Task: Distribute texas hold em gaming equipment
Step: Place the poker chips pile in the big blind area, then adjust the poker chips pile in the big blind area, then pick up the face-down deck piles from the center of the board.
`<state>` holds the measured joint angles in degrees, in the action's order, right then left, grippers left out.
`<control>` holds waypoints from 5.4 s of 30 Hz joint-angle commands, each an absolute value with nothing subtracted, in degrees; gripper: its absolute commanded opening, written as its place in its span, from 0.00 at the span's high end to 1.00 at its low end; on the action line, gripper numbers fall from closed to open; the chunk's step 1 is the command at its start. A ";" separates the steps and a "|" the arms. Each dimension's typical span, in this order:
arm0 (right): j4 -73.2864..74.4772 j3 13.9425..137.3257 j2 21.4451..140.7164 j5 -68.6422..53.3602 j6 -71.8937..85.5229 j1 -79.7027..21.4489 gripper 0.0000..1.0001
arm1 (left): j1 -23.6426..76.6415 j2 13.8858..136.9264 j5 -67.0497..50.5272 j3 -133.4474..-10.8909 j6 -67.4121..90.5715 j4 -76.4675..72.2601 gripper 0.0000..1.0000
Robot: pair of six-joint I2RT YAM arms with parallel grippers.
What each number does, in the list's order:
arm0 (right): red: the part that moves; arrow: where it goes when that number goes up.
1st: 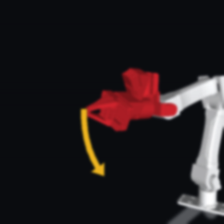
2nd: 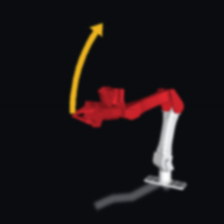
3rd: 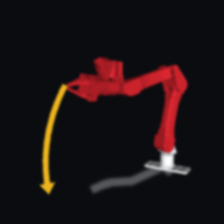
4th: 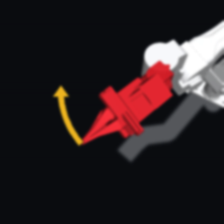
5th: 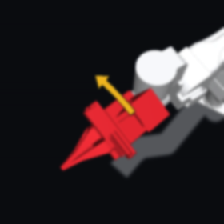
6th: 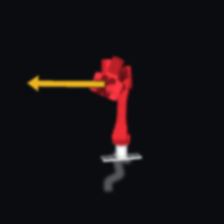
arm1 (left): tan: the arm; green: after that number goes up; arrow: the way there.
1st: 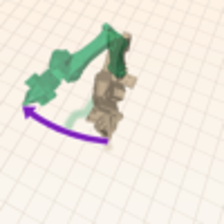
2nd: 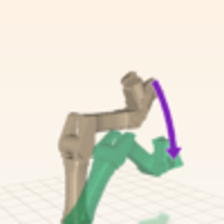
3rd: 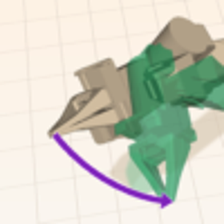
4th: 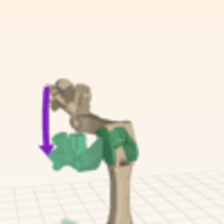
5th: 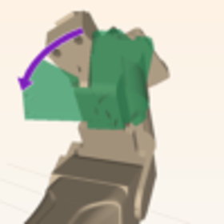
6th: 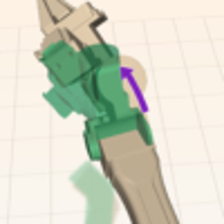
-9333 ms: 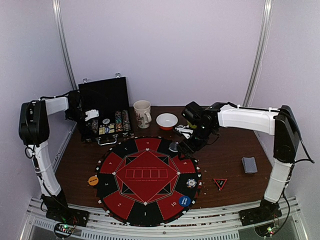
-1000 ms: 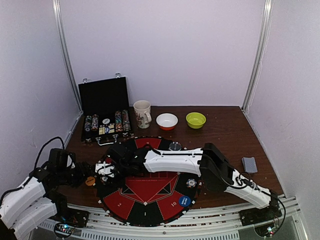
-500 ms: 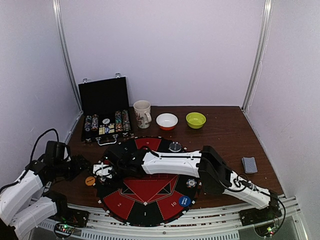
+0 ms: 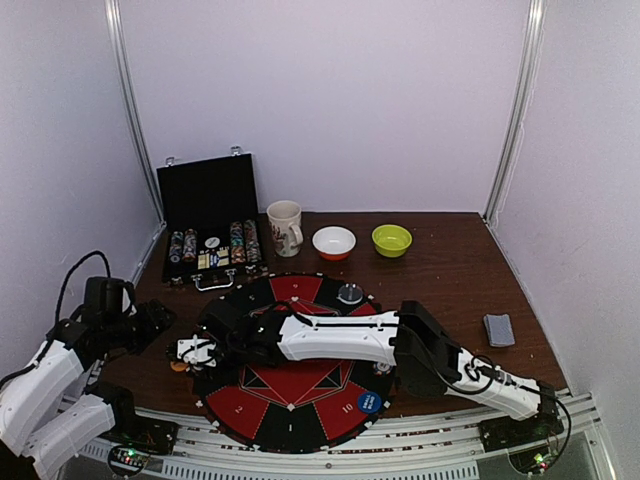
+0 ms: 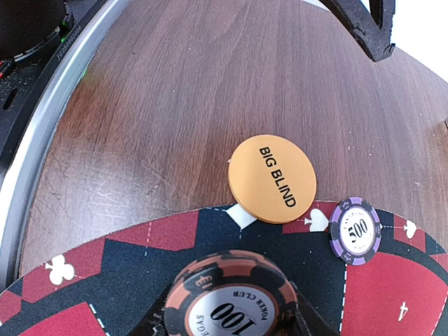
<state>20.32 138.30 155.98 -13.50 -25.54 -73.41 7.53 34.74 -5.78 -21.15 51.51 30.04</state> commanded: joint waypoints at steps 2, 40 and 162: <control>23.60 138.01 159.06 -14.12 -25.71 -74.80 0.51 | 6.72 34.90 -5.37 -23.84 49.89 28.99 0.23; 5.36 65.94 86.79 -8.27 5.59 -45.39 0.03 | 41.84 65.08 8.36 -46.21 30.71 40.39 0.33; 42.01 48.27 92.62 0.91 27.31 -1.54 0.09 | 36.69 86.67 13.56 -75.06 1.73 12.48 0.08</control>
<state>50.54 52.95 94.17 -3.11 22.41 -1.58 37.06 88.38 12.99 -74.54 2.66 13.63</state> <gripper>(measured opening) 0.914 0.923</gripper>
